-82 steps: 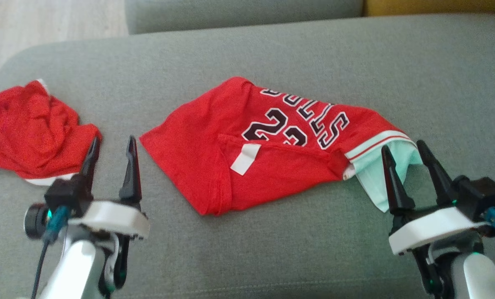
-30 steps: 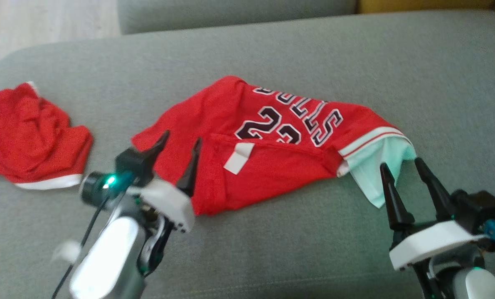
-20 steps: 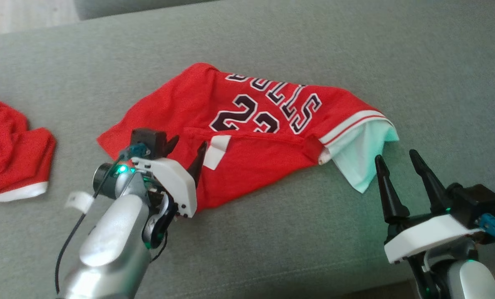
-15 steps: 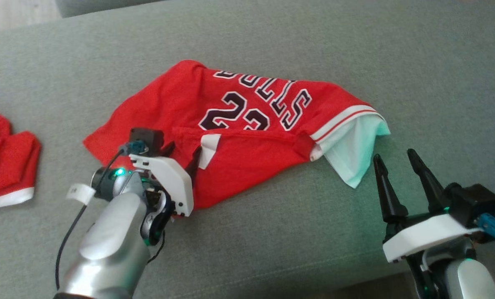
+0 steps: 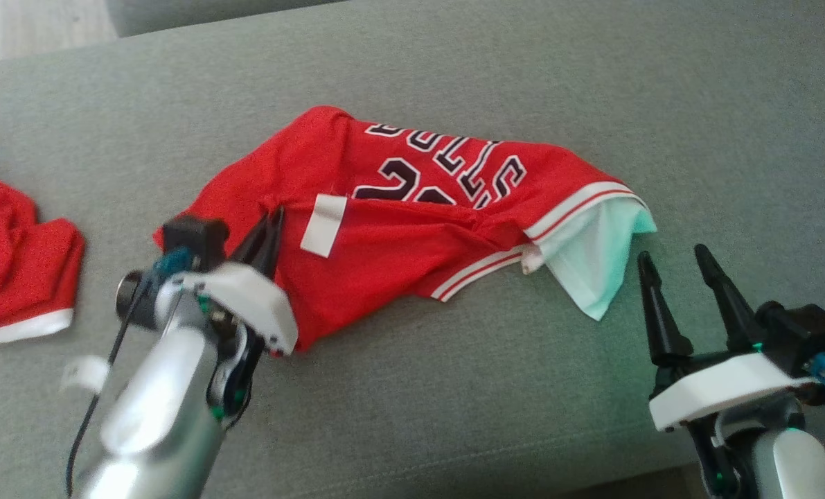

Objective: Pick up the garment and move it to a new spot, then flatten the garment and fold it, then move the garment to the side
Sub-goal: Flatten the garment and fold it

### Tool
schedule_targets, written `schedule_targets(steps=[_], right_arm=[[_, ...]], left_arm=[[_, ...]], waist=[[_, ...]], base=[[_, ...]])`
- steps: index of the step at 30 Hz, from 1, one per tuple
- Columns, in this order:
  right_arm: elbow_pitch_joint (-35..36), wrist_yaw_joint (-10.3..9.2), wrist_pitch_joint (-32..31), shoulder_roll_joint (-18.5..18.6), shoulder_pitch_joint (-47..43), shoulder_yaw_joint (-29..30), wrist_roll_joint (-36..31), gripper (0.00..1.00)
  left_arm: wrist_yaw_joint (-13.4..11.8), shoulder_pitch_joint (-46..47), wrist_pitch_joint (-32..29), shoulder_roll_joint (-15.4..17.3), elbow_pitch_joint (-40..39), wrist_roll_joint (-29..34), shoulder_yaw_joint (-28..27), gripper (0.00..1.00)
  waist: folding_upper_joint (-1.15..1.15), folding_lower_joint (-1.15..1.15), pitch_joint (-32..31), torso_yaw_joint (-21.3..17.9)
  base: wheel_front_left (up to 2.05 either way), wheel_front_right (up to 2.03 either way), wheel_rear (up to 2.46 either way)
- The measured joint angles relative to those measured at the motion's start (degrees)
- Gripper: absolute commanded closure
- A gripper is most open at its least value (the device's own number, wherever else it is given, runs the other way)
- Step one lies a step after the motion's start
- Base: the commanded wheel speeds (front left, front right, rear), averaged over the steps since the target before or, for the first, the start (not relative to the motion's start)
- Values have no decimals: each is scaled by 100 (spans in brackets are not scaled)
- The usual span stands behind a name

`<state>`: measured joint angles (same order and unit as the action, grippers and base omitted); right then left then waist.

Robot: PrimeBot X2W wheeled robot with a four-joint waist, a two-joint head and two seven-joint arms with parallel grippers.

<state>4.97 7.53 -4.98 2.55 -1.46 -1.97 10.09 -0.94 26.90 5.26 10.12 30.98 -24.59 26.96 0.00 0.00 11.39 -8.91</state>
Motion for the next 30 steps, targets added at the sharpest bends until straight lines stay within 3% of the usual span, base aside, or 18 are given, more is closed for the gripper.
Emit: schedule_targets(steps=[11, 15, 16, 17, 18, 23, 30], right_arm=[[15, 0, -20, 0, -45, 211, -1, 0], [21, 0, -67, 0, -43, 226, -11, 0], [21, 0, -69, 0, -41, 227, -23, 0], [24, 0, -83, 0, -41, 235, -48, 0], [36, 0, -112, 0, -41, 247, -66, 0], [164, 0, -143, 0, -42, 334, -144, 0], [330, 0, -259, 0, -110, 417, -221, 0]], left_arm=[[-766, -2276, -233, 636, -2157, -190, -314, 100], [-804, -2710, -298, 637, -2293, -414, -323, 100], [-764, -2728, -294, 610, -2223, -452, -313, 82], [-749, -2739, -252, 572, -2147, -480, -311, 4], [-713, -2743, -203, 536, -2085, -503, -301, 0], [-731, -2749, 283, 394, -1980, -525, -342, 0], [-1078, -2747, 833, 452, -2369, -81, -608, 0]], waist=[[0, 0, -136, 447], [0, 0, -145, 572], [0, 0, -148, 582], [0, 0, -155, 590], [0, 0, -166, 597], [0, 0, -286, 612], [0, 0, -519, 638]], base=[[0, 0, 0], [0, 0, 0], [0, 0, 0], [0, 0, 0], [0, 0, 0], [0, 0, 0], [0, 0, 0]])
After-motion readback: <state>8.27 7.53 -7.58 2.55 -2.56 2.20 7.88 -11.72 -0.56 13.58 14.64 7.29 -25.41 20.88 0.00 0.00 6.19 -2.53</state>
